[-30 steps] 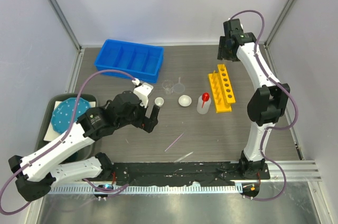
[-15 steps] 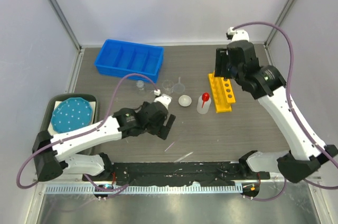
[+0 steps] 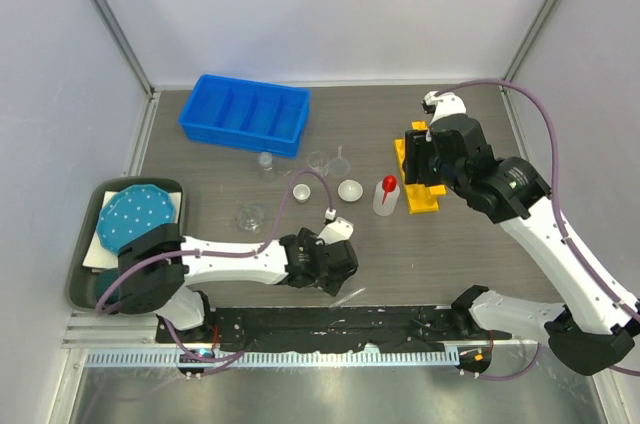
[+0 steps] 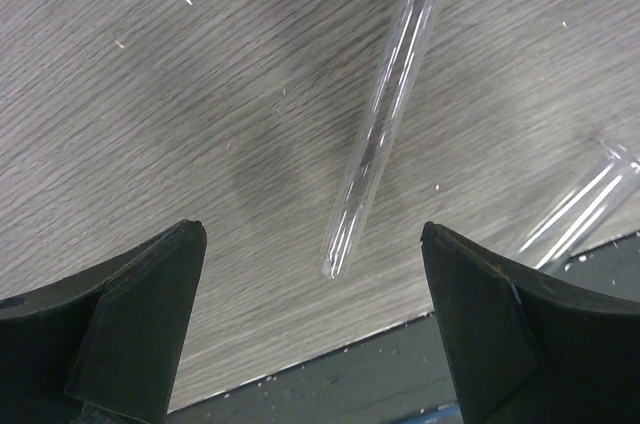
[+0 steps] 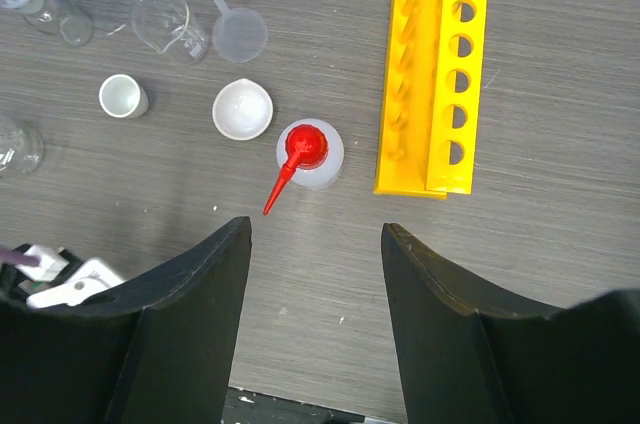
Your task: Organize the chemistry lab equipment
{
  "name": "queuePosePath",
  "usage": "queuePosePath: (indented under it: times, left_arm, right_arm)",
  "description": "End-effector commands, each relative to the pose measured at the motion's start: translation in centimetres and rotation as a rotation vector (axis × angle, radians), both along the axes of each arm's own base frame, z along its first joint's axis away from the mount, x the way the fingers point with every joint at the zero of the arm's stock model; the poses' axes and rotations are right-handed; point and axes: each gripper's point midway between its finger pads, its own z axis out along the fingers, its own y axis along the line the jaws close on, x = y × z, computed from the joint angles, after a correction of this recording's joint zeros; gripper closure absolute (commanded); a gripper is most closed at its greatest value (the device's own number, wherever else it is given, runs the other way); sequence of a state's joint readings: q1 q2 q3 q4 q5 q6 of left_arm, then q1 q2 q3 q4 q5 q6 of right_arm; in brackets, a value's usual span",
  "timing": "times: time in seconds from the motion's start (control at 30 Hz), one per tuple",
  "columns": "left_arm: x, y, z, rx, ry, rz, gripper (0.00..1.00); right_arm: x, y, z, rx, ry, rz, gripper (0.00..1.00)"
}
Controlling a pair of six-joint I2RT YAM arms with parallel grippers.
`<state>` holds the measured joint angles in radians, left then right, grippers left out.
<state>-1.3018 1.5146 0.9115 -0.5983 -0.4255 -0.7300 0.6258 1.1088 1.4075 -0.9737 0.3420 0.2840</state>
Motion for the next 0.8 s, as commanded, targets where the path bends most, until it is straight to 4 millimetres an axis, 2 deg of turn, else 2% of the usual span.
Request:
queuePosePath:
  times: [0.0,0.13,0.2,0.47,0.77]
  left_arm:
    - [0.9,-1.7,-0.8,-0.048,-0.038,0.05,0.07]
    - [0.6,-1.9,-2.2,-0.035,-0.03,0.039,0.09]
    - [0.5,-1.9,-2.9,-0.03,-0.026,0.03,0.14]
    - [-0.3,-1.2,-5.4,-0.002,0.017,0.001,0.4]
    - [-1.2,1.5,-7.1,0.017,0.035,0.013,0.55]
  right_arm:
    - [-0.9,0.2,1.3,0.049,-0.04,0.029,0.4]
    - [-1.2,0.1,1.0,0.042,-0.037,0.035,0.4]
    - [-1.3,0.1,0.8,0.041,-0.032,0.037,0.4]
    - [-1.2,0.5,0.2,0.043,-0.021,0.041,0.41]
    - [-1.1,1.7,-1.0,0.049,0.006,0.052,0.42]
